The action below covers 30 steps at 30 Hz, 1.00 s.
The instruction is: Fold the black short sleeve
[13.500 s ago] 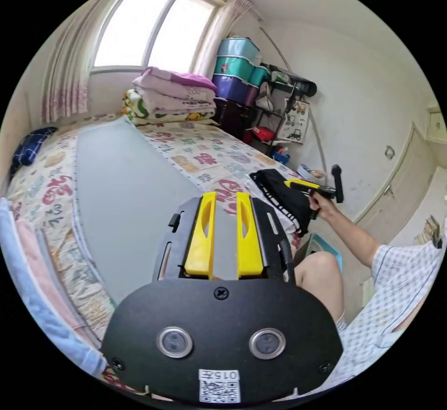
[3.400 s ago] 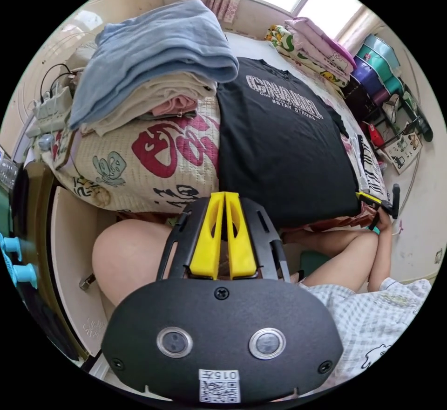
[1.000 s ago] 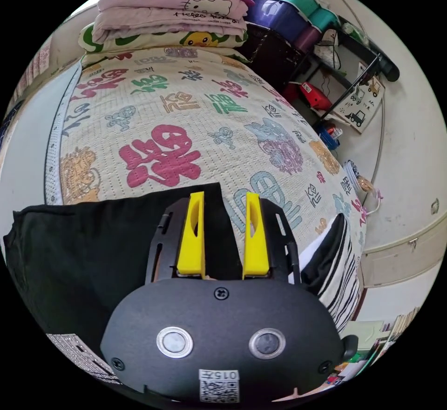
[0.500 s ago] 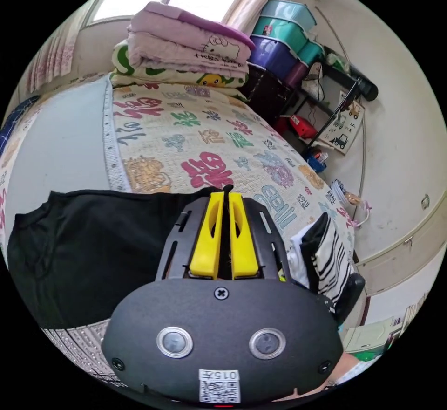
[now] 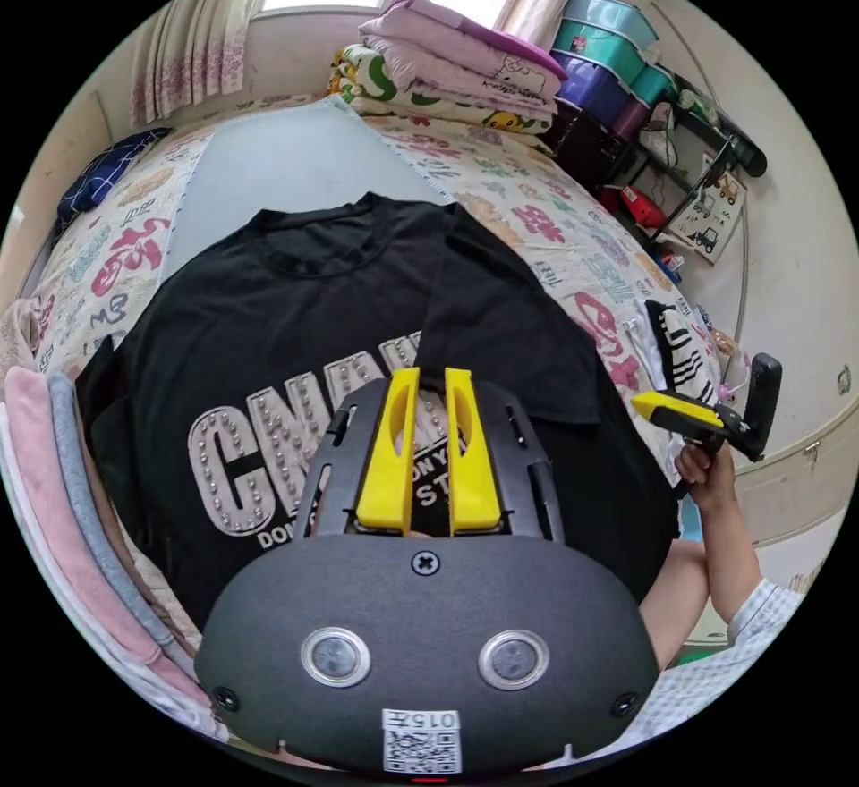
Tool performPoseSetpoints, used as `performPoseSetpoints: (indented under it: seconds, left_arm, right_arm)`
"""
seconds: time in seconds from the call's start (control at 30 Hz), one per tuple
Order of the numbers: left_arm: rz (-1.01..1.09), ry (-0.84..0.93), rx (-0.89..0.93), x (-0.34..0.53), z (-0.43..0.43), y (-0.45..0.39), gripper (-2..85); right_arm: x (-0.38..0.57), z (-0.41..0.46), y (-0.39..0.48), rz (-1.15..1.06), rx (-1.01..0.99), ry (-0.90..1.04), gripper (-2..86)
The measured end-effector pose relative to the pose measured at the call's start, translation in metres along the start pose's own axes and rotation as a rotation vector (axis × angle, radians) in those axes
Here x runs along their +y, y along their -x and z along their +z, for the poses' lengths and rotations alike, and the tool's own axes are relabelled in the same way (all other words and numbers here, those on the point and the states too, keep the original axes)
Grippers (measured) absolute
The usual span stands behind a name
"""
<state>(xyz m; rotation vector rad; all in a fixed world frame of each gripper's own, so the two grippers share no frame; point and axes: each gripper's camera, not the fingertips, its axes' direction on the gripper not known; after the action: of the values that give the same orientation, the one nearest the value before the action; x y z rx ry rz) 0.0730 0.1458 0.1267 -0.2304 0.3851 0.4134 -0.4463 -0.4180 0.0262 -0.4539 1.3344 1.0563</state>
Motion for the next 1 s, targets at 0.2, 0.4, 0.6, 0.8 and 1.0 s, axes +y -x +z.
performPoseSetpoints:
  seconds: [0.2,0.4,0.6,0.8,1.0]
  left_arm:
    - [-0.041,-0.064,0.044,-0.040,0.000,0.001,8.6]
    - [-0.020,-0.047,0.013,-0.110,0.055,-0.030,10.4]
    - [-0.003,-0.015,0.041,-0.157,0.105,-0.055,9.3]
    - [0.036,-0.003,-0.091,-0.175,0.110,-0.082,6.7]
    - [0.093,-0.024,-0.099,-0.141,0.066,-0.086,7.7]
  right_arm:
    - [0.002,-0.003,-0.115,0.352,-0.257,-0.153,4.6]
    - [-0.015,0.014,-0.165,0.427,-0.238,-0.180,8.1]
    - [-0.019,0.047,-0.219,0.438,-0.216,-0.181,5.2]
    - [0.000,0.081,-0.260,0.436,-0.059,-0.190,0.3]
    - [0.036,0.109,-0.283,0.451,0.027,-0.211,-0.4]
